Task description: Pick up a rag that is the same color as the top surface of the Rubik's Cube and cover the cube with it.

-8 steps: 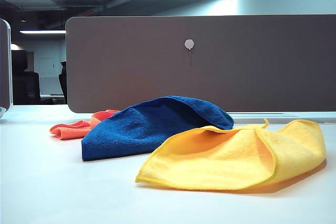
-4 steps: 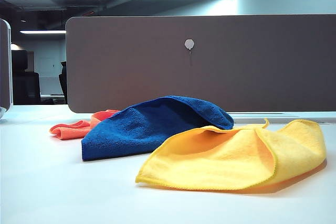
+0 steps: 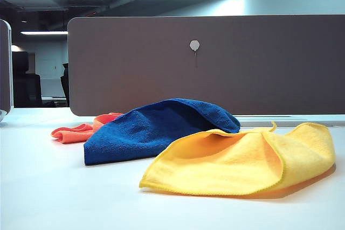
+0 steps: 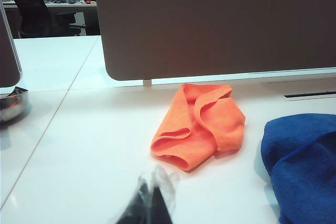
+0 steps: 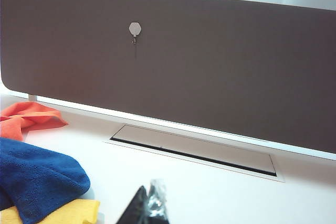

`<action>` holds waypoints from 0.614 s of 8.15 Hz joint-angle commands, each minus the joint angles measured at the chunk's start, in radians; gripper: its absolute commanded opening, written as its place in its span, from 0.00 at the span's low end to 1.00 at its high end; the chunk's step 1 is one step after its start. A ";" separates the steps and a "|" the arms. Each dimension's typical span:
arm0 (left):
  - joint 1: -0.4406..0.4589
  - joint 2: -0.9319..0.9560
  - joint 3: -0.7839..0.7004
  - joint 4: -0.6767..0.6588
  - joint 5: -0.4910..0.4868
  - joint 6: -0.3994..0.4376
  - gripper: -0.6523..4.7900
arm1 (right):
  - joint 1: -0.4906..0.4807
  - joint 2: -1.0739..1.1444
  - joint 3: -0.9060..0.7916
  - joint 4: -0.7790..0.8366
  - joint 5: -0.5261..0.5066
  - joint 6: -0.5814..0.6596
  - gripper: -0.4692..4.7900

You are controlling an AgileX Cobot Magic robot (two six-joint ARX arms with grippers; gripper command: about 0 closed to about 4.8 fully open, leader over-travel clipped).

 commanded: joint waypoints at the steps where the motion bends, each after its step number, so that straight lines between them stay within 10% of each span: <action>1: 0.000 0.001 0.001 0.005 0.006 -0.003 0.11 | -0.001 0.000 -0.004 -0.037 0.196 0.114 0.09; 5: 0.000 0.001 0.001 0.005 0.006 -0.003 0.11 | 0.000 0.000 -0.004 -0.117 0.113 0.151 0.09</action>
